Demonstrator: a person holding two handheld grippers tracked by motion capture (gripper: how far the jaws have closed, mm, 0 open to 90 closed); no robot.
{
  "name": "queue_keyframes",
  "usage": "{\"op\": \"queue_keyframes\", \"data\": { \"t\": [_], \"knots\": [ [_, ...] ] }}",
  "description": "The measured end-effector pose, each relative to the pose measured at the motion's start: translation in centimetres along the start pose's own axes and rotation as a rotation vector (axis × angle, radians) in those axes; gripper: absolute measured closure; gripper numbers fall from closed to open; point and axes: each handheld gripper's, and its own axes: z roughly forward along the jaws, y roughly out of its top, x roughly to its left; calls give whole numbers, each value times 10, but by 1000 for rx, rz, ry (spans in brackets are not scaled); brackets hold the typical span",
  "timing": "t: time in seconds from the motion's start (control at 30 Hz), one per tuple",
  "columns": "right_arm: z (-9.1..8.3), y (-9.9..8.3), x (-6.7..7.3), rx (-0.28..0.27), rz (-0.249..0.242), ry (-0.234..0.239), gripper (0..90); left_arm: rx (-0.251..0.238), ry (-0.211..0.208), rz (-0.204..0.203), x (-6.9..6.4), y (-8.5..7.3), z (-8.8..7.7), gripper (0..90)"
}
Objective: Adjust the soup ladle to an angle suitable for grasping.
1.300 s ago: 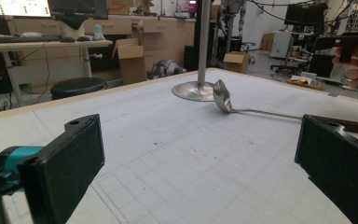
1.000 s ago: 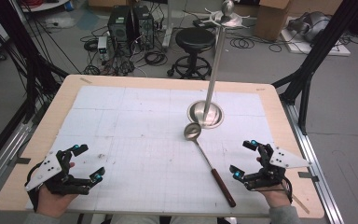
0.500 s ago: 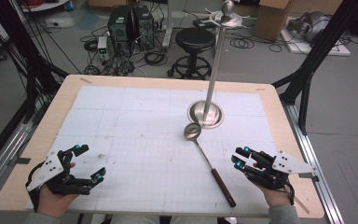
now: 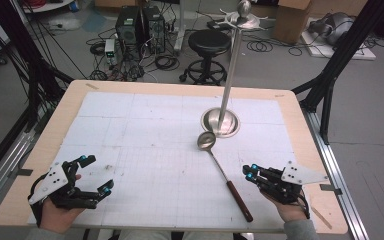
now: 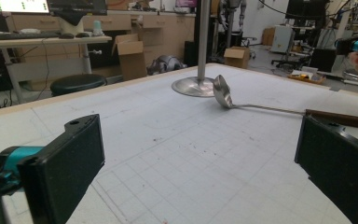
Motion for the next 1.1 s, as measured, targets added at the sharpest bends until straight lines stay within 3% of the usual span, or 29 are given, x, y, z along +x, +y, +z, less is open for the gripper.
{"op": "queue_keyframes", "data": {
  "t": [0.37,0.57,0.9,1.1],
  "knots": [
    [21,-10,6,171,42,66,894,7,-2,1,0,0,0,18],
    [32,-24,6,270,29,114,894,5,1,-3,-1,0,0,18],
    [47,-36,12,417,9,148,894,9,1,-5,-2,0,1,18],
    [51,-39,14,456,-25,141,896,8,2,4,-4,0,2,18]
  ]
}}
